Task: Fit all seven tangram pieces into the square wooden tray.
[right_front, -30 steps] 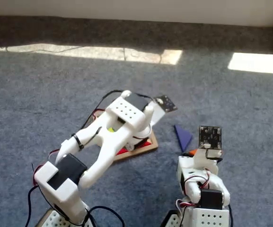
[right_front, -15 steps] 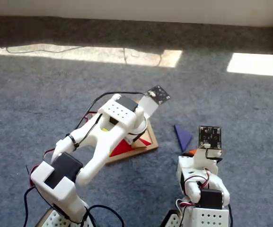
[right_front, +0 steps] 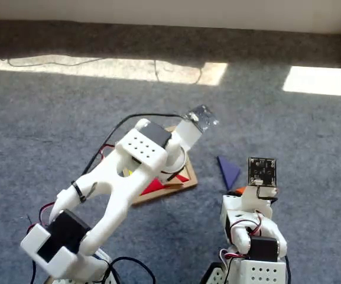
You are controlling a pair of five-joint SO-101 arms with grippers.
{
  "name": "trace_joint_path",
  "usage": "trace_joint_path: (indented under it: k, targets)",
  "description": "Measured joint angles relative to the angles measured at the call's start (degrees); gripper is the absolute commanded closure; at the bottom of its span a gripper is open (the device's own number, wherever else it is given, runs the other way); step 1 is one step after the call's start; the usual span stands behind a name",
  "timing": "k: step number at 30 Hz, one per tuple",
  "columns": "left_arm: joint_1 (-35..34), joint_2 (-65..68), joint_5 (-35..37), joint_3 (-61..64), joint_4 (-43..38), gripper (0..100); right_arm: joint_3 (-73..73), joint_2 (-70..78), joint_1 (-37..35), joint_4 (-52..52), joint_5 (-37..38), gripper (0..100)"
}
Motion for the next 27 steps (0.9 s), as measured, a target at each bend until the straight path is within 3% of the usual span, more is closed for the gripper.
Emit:
trace_joint_path:
  k: [6, 12, 18, 27]
  targets:
    - [5.9, -3.0, 0.3, 7.6, -3.7, 99, 0.0, 0.0, 0.0, 0.0, 0.0, 99.3]
    - [5.0, 1.0, 0.3, 9.1, -11.1, 99, 0.0, 0.0, 0.0, 0.0, 0.0, 99.3]
    - [1.5, 7.6, -0.1, 4.6, -11.1, 99, 0.0, 0.0, 0.0, 0.0, 0.0, 99.3]
    - [-2.5, 14.8, -12.7, -4.7, -9.4, 99, 0.0, 0.0, 0.0, 0.0, 0.0, 99.3]
